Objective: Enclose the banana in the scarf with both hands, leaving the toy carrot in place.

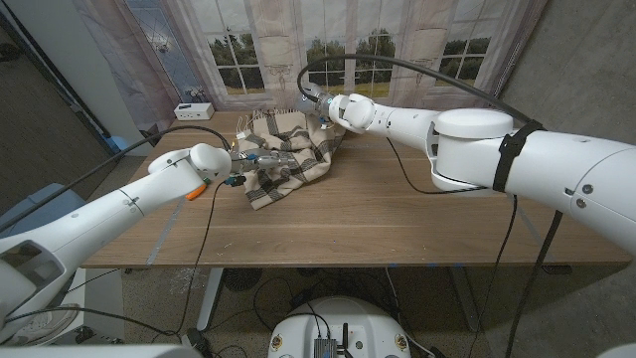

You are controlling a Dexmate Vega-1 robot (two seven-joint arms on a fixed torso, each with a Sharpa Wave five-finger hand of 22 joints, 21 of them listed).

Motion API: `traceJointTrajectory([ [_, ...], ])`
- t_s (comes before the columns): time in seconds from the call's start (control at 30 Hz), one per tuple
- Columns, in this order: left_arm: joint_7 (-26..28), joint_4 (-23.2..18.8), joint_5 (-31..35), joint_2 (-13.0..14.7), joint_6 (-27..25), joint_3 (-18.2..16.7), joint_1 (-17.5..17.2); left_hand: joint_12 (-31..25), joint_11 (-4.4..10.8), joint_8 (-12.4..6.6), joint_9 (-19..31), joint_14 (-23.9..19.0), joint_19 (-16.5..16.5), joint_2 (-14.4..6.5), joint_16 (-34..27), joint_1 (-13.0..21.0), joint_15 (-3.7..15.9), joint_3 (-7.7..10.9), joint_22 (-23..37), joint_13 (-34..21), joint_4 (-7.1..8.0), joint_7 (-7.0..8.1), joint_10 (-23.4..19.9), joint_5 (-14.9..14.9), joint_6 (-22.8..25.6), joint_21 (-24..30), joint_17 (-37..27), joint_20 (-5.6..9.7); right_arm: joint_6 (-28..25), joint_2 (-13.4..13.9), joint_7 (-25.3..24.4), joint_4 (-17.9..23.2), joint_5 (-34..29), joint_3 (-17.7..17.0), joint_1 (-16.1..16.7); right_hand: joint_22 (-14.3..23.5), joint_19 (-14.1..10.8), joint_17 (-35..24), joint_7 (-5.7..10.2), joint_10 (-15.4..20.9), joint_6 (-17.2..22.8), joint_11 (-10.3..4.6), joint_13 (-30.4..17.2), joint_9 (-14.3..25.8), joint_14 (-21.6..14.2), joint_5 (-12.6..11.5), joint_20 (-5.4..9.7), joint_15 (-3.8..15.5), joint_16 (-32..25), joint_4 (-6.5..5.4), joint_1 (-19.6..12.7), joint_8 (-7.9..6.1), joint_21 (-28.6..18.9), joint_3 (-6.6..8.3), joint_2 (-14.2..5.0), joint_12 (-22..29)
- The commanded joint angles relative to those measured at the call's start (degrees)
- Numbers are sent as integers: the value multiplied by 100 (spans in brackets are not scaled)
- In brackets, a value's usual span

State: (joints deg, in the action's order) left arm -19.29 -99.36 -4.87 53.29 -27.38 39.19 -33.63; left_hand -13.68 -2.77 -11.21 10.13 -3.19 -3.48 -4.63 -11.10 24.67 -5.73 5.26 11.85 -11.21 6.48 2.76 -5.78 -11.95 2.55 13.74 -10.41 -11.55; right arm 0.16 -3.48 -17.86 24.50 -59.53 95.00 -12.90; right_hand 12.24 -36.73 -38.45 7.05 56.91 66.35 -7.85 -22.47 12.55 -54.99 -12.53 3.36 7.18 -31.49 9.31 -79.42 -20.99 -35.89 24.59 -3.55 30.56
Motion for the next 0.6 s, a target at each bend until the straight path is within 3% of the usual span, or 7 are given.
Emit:
traceJointTrajectory([
  [0.03,-5,84,-1,-39,33,27,55,15,3,9,13,-27,-40,10,-1,-52,-21,-24,17,6,10,14,-68,-26,35,15,2,-51,364,-121,-1014,-9,-99,108,-48,-10,19,-44,-21,161,65,120,-31,42,-175,-64,685,644,17,0,-58,-42,-69,-27,14,60],
  [0.3,-19,102,1,-49,51,41,68,23,-16,17,13,-26,-39,8,4,-64,-27,-33,16,6,7,18,-73,-31,33,14,2,-53,669,-113,-1952,-12,-264,164,-76,-32,38,-85,-6,169,66,112,-82,47,-203,-103,689,638,59,-10,-50,-48,-119,-27,32,66],
  [0.6,-15,58,-9,-26,38,35,41,33,-5,22,14,-24,-41,7,9,-75,-27,-42,16,6,4,17,-71,-36,33,13,1,-52,979,-389,-2728,-474,-443,198,-40,-49,87,-125,2,175,89,92,-131,43,-205,-141,708,641,111,-16,-43,-57,-160,-26,53,67],
])
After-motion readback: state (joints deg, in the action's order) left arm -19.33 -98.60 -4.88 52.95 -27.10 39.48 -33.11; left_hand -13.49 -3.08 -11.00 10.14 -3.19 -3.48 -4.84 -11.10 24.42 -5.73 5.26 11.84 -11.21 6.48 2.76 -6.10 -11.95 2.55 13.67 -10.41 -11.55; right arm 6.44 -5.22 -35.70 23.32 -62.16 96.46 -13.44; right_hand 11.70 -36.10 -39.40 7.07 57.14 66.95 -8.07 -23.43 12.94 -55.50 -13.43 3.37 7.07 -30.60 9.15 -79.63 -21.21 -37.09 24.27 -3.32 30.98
